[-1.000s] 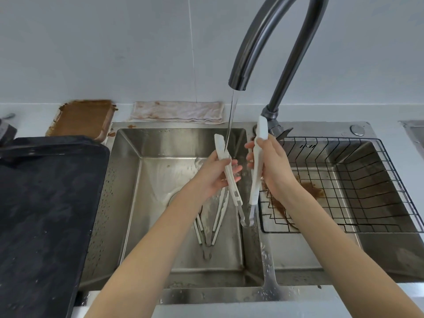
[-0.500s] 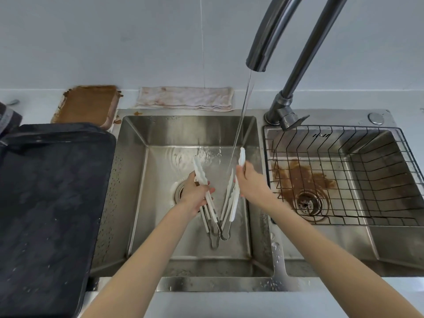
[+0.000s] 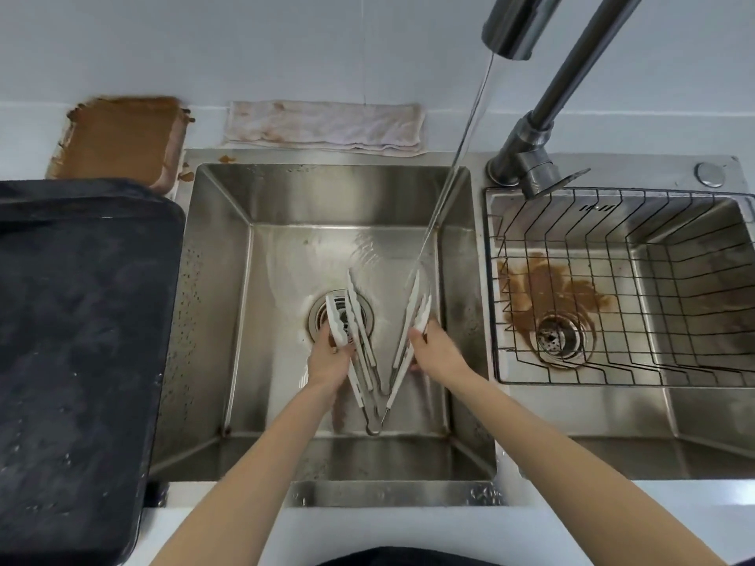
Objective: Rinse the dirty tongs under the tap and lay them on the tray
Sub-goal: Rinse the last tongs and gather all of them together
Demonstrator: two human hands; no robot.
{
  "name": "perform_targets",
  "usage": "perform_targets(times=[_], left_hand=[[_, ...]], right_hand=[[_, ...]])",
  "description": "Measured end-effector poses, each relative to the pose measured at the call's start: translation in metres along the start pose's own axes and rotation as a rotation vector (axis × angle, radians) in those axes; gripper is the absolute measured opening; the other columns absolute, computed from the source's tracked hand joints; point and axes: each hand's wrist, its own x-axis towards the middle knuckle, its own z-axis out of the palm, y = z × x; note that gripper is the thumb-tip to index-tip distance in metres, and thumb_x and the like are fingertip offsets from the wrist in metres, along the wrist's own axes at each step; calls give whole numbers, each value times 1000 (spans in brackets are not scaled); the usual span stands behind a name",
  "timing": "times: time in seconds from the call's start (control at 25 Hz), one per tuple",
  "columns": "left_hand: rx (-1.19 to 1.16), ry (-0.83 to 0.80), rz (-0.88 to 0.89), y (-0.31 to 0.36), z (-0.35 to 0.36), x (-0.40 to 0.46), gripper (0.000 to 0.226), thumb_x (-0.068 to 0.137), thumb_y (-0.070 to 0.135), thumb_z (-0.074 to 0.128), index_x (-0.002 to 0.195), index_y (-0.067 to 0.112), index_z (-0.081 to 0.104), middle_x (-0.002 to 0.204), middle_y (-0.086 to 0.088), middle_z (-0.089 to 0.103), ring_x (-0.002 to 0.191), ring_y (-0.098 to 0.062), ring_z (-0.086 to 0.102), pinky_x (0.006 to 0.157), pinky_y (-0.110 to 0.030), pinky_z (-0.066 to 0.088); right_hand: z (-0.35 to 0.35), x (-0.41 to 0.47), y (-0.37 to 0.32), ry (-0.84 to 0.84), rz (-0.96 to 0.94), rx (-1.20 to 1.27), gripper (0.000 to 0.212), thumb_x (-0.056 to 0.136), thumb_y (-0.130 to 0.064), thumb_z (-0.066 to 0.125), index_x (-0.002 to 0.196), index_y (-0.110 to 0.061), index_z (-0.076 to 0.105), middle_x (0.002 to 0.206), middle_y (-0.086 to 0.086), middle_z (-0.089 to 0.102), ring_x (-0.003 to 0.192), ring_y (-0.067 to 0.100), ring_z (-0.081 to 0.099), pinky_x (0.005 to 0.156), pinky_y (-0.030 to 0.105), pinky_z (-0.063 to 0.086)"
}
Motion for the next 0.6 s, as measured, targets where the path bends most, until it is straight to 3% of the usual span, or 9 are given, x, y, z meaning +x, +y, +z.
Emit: perform_targets(times=[0.12, 0.32, 0.48, 0.6], left_hand=[[-6, 5, -10, -4, 4, -2, 48, 92, 15, 51, 136, 30, 44, 117, -6, 62, 111, -30, 59, 96, -50, 49], [100, 53, -25, -10, 11, 0, 48, 96, 14, 43, 142, 24, 37, 131, -8, 58, 121, -31, 52, 103, -36, 40], [166, 61, -20, -13, 15, 6, 43, 95, 14, 44, 138, 20, 42, 133, -7, 57, 126, -30, 48, 104, -34, 37], [193, 52, -9, -13, 17, 10, 43, 94, 13, 44, 137, 19, 45, 131, -6, 59, 123, -26, 52, 101, -30, 38]], right_hand=[[4, 1, 3, 29, 44, -27, 57, 100, -25, 33, 151, -13, 11, 134, 14, 54, 116, 30, 56, 100, 37, 45], [8, 7, 6, 54, 67, -53, 58, 101, -22, 30, 152, -11, 4, 132, 19, 55, 119, 33, 54, 98, 36, 42], [15, 15, 10, 84, 84, -71, 57, 101, -23, 29, 152, -11, 4, 129, 20, 56, 117, 32, 54, 91, 32, 43], [17, 25, 17, 124, 120, -71, 56, 101, -23, 29, 151, -12, 6, 143, 18, 42, 129, 32, 44, 103, 36, 37]])
